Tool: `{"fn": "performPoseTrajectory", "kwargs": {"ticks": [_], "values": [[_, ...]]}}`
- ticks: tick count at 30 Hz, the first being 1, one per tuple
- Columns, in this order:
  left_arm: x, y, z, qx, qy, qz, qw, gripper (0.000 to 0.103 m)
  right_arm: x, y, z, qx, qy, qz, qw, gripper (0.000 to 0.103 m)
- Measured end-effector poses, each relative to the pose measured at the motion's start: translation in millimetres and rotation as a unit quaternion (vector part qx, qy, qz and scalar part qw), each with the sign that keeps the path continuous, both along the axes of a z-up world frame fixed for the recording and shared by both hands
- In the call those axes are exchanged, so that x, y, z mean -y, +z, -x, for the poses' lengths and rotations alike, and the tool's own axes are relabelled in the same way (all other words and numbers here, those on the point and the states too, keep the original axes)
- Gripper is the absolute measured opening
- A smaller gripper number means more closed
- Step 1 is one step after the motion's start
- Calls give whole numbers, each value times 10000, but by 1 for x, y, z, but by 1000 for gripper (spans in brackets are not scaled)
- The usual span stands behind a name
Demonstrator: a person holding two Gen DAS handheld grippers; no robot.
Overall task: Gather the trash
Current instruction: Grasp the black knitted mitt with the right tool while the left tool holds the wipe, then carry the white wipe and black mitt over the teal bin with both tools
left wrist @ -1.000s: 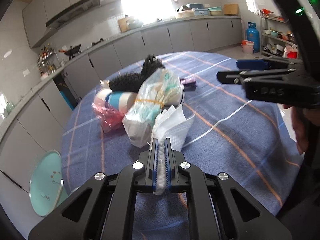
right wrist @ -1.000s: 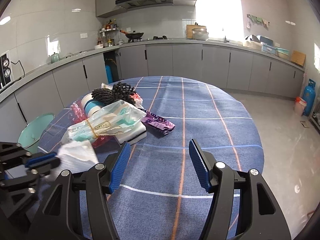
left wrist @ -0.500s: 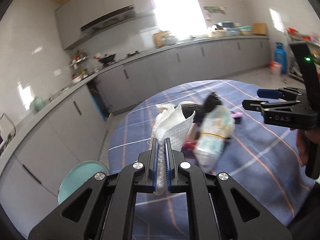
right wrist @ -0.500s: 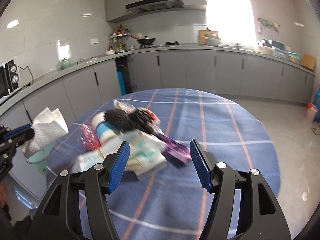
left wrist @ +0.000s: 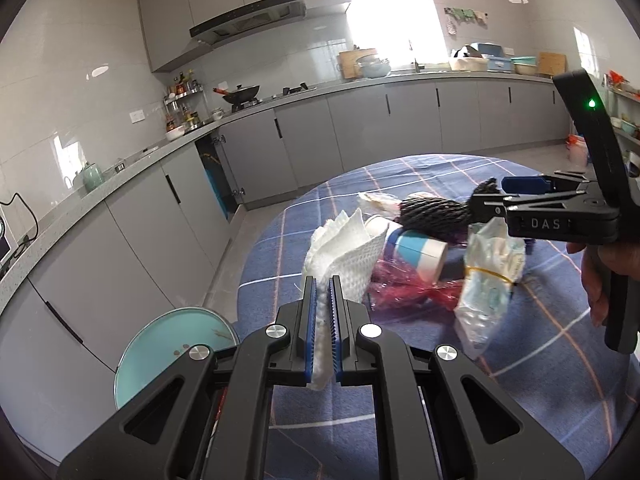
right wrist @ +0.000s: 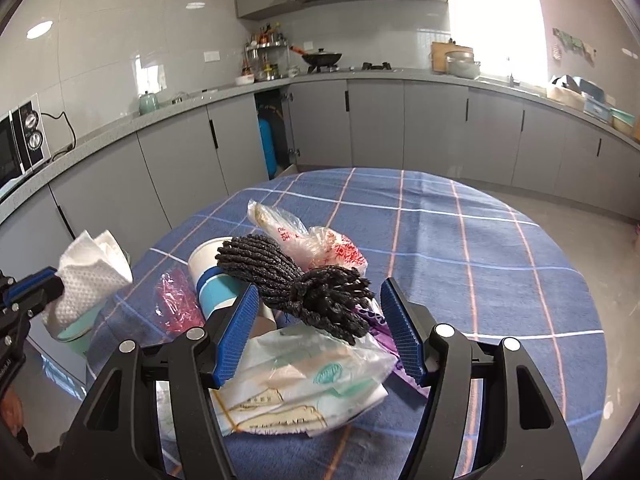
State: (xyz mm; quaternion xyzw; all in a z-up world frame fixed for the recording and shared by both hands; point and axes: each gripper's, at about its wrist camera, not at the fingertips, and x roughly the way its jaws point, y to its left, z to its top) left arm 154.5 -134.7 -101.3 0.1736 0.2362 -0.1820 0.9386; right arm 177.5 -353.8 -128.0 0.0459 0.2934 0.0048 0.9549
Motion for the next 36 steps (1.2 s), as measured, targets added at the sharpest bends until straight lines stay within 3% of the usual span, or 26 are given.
{"fn": "performPoseTrajectory", "kwargs": {"ticks": [2,4,7,16,23,36], "values": [[1,0,-2,-11,13,0,10000,7,-1,-3,-5,-74,49,14,10000,60],[0,-1,-2,-22,10,2,10000,7,-1,-6,-7,-159,127,26,9998,37],[-1,0,-1,-25,7,6,10000,7,-5,-8,-7,-184,236,45,9995,17],[-19,9,-5,52,248,173,9995,7,-25,19,0,421,171,223,9987,14],[-46,25,-8,258,615,291,9973,7,-62,35,-10,696,314,29,9971,14],[-114,38,-22,403,1311,228,9903,7,-134,44,-25,830,931,-69,9922,14]]}}
